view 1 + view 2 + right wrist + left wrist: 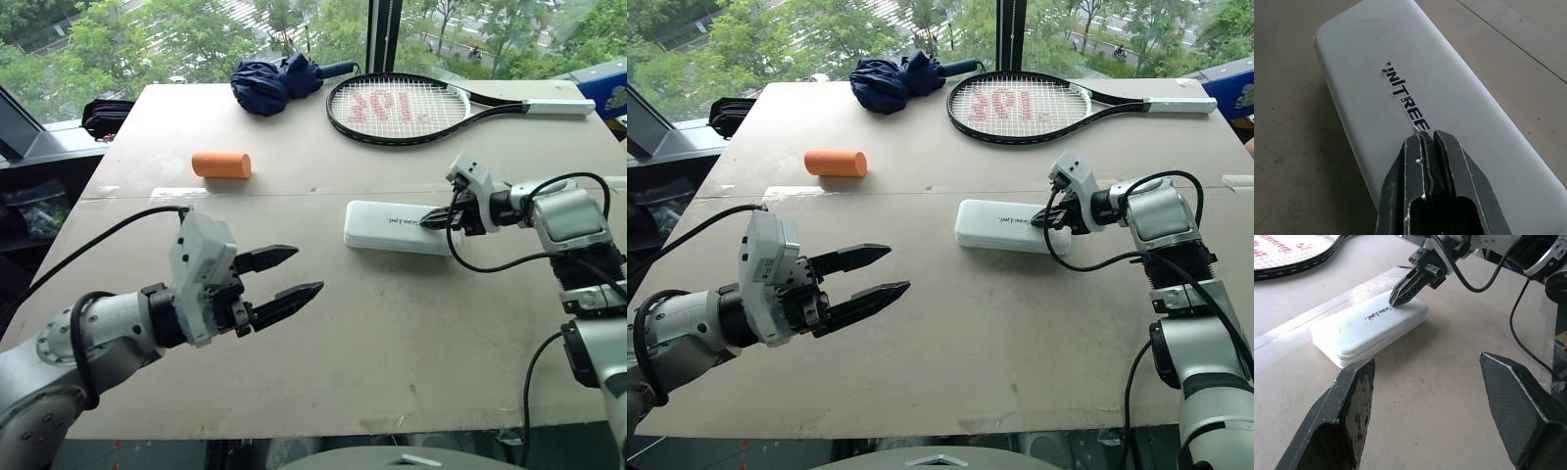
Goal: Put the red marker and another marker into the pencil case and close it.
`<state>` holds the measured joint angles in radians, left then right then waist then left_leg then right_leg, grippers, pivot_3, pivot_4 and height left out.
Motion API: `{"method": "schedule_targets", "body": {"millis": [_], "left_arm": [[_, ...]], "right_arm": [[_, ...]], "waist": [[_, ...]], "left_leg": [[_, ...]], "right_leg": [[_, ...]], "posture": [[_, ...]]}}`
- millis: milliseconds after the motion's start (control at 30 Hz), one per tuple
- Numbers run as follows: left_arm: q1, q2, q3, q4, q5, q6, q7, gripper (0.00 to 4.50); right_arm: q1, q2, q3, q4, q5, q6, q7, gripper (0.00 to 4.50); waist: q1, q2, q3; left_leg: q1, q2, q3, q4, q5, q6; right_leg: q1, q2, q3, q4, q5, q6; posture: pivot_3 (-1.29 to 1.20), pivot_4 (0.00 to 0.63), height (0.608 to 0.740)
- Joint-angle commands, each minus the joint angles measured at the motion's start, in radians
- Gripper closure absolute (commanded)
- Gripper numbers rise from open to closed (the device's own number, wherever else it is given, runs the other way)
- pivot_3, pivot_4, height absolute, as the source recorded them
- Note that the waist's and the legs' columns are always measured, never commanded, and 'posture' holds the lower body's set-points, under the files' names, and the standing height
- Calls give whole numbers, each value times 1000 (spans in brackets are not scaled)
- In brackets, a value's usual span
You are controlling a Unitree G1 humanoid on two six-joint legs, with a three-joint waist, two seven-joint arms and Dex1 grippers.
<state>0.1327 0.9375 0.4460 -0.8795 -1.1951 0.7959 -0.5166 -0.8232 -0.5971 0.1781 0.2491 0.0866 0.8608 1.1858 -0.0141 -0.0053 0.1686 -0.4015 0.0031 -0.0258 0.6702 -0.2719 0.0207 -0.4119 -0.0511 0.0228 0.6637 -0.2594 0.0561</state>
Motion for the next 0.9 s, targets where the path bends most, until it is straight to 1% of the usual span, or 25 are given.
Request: {"method": "schedule_targets", "body": {"millis": [33, 133, 200, 267, 300, 333, 367, 400, 433, 467, 500, 533, 567, 600, 667, 733, 800, 900], "left_arm": [[34, 9, 43, -7, 34, -40, -66, 1086], [51, 0, 36, -2, 63, -57, -95, 1086], [55, -6, 26, 1, 80, -67, -107, 1086], [61, -12, 16, 5, 100, -75, -115, 1086], [66, -18, 14, 9, 107, -77, -113, 1086], [71, -24, 13, 13, 107, -77, -112, 1086], [83, -30, 14, 17, 108, -77, -115, 1086], [97, -35, 14, 23, 110, -72, -117, 1086], [115, -37, 15, 30, 125, -75, -132, 1086], [131, -38, 16, 35, 137, -79, -147, 1086], [148, -39, 20, 43, 149, -85, -165, 1086], [168, -42, 29, 54, 160, -92, -184, 1086], [190, -45, 41, 63, 170, -98, -204, 1086], [211, -47, 53, 71, 184, -107, -227, 1086], [274, -50, 97, 86, 208, -124, -283, 1086], [346, -58, 156, 105, 227, -133, -339, 1086], [413, -66, 201, 121, 257, -149, -391, 1086], [459, -72, 232, 150, 298, -176, -445, 1086]], "right_arm": [[65, -6, 67, -60, -48, -17, -81, 4456], [116, -19, 123, -58, -93, -76, -123, 4456], [144, -24, 121, -74, -92, -101, -137, 4456], [187, -16, 28, -160, -23, -161, -143, 4456], [213, -4, -44, -219, 24, -198, -155, 4456], [250, 8, -116, -284, 66, -280, -166, 4456], [298, 32, -200, -363, 154, -366, -135, 4456], [347, 27, -263, -432, 204, -397, -120, 4456], [404, 4, -301, -483, 219, -430, -109, 4456], [453, -25, -323, -515, 226, -443, -96, 4223], [505, -59, -341, -543, 237, -446, -76, 3933], [576, -85, -387, -574, 264, -454, -56, 3655], [636, -99, -443, -603, 299, -442, -49, 3285], [686, -114, -489, -627, 330, -432, -49, 2818], [827, -164, -598, -660, 336, -466, -16, 2044], [974, -190, -723, -675, 337, -501, 13, 927], [1110, -193, -838, -682, 344, -538, 46, 26], [1246, -185, -960, -672, 365, -566, 75, 26]], "waist": [[0, -1, -1], [0, -3, -3], [0, -7, -7], [3, -10, -10], [6, -11, -10], [8, -11, -10], [9, -10, -10], [12, -8, -8], [11, -5, -7], [11, -2, -5], [11, -2, -5], [11, -2, -5], [15, -3, -5], [19, -3, -5], [22, -2, -5], [23, -2, -5], [25, -1, -5], [25, -2, -5]], "left_leg": [[0, 0, 0, 0, 0, 0], [3, 0, 0, 0, 0, 0], [6, 0, 0, 0, -1, 2], [10, 0, -1, 0, -2, 4], [11, 0, -3, 0, -2, 4], [10, 0, -3, 0, -2, 4], [10, 0, -3, 0, -2, 4], [9, 0, -4, 0, -2, 4], [5, 0, -4, 0, -2, 4], [5, 0, -3, 0, -2, 4], [4, 0, -3, 0, -2, 4], [4, 0, -3, 0, -3, 4], [4, 0, -3, 0, -3, 4], [5, 0, -4, 0, -3, 4], [5, 0, -4, 0, -3, 5], [6, 0, -4, 0, -3, 5], [7, 0, -2, 0, -3, 5], [8, 1, -1, 0, -3, 5]], "right_leg": [[0, 0, 0, 0, 0, 0], [3, 0, 0, 0, 0, 0], [5, 1, -1, 0, 0, 0], [9, 1, -1, -1, 0, -1], [11, 0, -3, -2, 0, -1], [11, 0, -3, -2, 0, -1], [11, 0, -3, -2, 0, -1], [11, 0, -4, -2, 0, 0], [8, -1, -4, -2, 0, 0], [7, -1, -3, -2, 0, 0], [7, -1, -3, -2, 0, 0], [7, -1, -3, -2, 0, 0], [7, -1, -3, -2, 0, 0], [7, -1, -4, -3, 0, 0], [8, -1, -5, -3, 0, 0], [8, -1, -4, -2, -1, -1], [8, 0, -3, -3, -1, -2], [10, 1, -2, -3, -3, -4]], "posture": [[0, 150, 730], [0, 150, 730], [0, 150, 730], [0, 150, 730], [0, 150, 730], [0, 150, 730], [0, 150, 730], [0, 150, 730], [0, 150, 730], [0, 150, 730], [0, 150, 730], [0, 150, 730], [0, 150, 730], [0, 150, 730], [0, 150, 730], [0, 150, 730], [0, 150, 730], [0, 150, 730]]}}
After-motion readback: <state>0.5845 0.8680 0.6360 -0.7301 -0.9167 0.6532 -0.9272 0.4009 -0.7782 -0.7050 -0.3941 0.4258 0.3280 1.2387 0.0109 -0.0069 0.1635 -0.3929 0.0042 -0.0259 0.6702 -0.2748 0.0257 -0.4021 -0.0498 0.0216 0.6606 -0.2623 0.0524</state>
